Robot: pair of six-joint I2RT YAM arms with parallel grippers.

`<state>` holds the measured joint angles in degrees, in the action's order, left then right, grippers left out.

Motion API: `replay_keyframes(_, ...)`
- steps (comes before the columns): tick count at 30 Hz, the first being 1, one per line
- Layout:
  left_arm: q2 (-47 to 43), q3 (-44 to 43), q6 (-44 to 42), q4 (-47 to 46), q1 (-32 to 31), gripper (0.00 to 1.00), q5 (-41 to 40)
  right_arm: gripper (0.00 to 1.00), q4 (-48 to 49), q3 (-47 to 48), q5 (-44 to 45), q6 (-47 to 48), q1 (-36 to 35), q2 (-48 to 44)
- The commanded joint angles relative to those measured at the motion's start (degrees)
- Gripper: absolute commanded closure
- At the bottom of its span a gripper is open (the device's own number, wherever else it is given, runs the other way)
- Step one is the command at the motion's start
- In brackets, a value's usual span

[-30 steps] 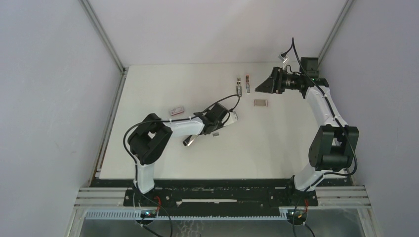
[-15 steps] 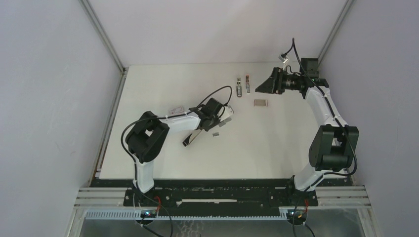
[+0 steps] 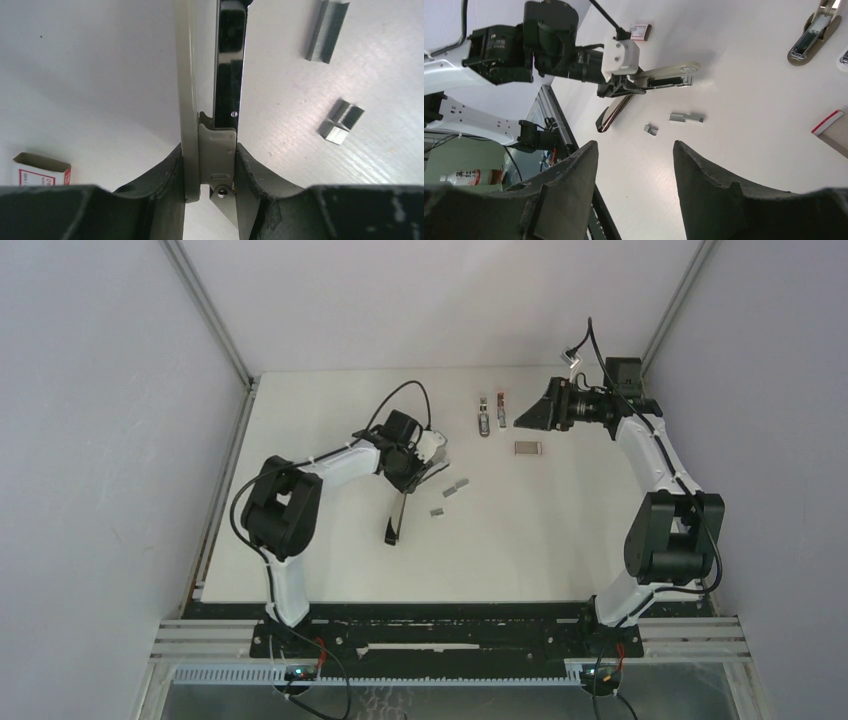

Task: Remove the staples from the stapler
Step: Unload the staple at the center of the board.

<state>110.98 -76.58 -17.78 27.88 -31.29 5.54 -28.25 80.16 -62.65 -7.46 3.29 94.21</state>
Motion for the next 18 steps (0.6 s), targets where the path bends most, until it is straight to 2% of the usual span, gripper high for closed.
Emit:
replay_keyframes(1, -1.7, -5.0, 3.9, 1.7, 3.0, 1.00, 12.6, 0.43, 1.7, 0.1, -1.3, 2.1, -1.5, 0.4)
replay_keyframes(7, -3.0, -3.9, 6.7, -0.1, 7.6, 1.00, 21.8, 0.43, 1.2, 0.3, -2.2, 3.2, -3.0, 0.9)
replay_keyframes(18, -4.4, -3.3, 9.8, 1.3, 15.3, 1.00, 51.1, 0.40, -0.6, 0.6, -5.8, 9.5, -6.9, 0.0)
